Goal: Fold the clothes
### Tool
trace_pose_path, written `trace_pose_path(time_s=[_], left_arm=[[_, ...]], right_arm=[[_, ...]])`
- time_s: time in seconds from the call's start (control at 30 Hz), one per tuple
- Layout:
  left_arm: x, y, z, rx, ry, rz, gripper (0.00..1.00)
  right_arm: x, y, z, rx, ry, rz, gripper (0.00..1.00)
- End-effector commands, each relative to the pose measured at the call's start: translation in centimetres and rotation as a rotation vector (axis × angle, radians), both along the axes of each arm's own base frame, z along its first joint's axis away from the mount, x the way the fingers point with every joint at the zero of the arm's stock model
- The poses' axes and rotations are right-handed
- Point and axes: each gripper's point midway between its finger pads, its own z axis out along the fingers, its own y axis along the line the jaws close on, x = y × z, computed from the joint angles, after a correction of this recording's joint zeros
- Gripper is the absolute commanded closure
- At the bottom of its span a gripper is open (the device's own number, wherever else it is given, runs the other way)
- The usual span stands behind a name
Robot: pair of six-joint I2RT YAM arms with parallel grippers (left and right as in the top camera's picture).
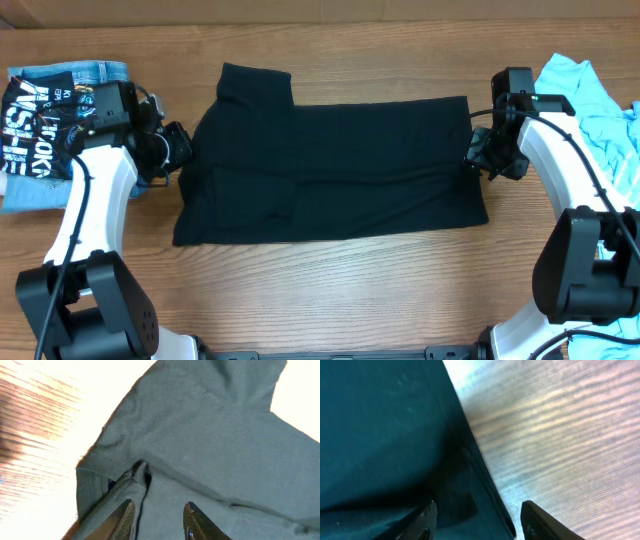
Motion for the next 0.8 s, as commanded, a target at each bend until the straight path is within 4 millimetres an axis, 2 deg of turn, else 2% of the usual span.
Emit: trace_pose_path(time_s=[0.0, 0.17, 0.47, 0.53, 0.7, 0.77], left_arm=[[-0.6, -0.3, 1.5, 0.013, 0.003, -0.015, 0.61], [-3.2, -1.1, 0.1, -0.007, 0.120, -0.026, 0.61], [-5.1, -2.5, -1.5, -0.001, 0.186, -0.098, 0.63], [-5.6, -3.0, -2.2, -0.001, 0.203, -0.112, 0.63], [-6.9, -3.8, -4.4, 0.008, 0.242, -0.132, 0.64], [-7.3, -4.2, -5.1, 0.007, 0.249, -0.141, 0.64]], right_arm=[[0.2, -0.6, 0.5, -0.018, -0.004, -0.014, 0.41], [-0.4, -0.5, 0.5, -0.016, 0.021, -0.014, 0.41], [-2.7, 0.4, -0.1, 0.037, 0.113, -0.014, 0.40], [-2.4, 0.6, -0.6, 0.045, 0.097, -0.012, 0.40], [-0.9, 2.7, -1.8, 0.164, 0.031, 0.079, 0.42], [-0.9, 2.7, -2.3, 0.166, 0.031, 0.079, 0.44]])
